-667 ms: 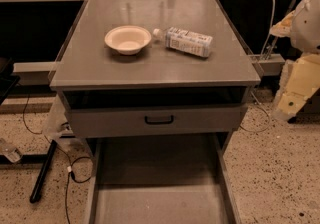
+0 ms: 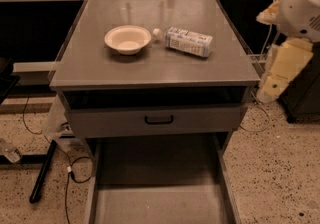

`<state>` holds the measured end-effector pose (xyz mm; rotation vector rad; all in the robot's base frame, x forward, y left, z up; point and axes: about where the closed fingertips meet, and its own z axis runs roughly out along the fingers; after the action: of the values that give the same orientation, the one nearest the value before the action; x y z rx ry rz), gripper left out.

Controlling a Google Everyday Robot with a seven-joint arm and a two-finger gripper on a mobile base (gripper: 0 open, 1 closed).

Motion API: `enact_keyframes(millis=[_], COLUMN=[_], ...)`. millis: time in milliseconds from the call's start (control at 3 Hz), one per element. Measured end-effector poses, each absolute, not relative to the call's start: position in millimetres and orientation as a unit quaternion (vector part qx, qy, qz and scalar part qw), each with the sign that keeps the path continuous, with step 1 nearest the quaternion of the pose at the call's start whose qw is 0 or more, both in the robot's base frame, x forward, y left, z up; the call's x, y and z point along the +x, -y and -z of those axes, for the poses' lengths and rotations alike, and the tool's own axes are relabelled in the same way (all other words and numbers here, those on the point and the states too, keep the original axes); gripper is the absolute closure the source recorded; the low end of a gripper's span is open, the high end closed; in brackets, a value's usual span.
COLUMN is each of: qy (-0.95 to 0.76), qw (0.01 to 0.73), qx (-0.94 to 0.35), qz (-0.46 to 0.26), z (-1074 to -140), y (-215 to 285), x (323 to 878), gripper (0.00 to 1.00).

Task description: Place blue plastic bottle into middle drawer

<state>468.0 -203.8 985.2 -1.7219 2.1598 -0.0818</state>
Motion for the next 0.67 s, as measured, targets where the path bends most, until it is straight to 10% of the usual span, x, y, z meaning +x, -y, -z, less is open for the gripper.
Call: enact_keyframes(millis=[667], qy=[-0.713], qw=[0.281], qx=[-0.642], qz=[0.032], z=[-988.7], y=[165.7], x=[548.3], gripper=[0.0])
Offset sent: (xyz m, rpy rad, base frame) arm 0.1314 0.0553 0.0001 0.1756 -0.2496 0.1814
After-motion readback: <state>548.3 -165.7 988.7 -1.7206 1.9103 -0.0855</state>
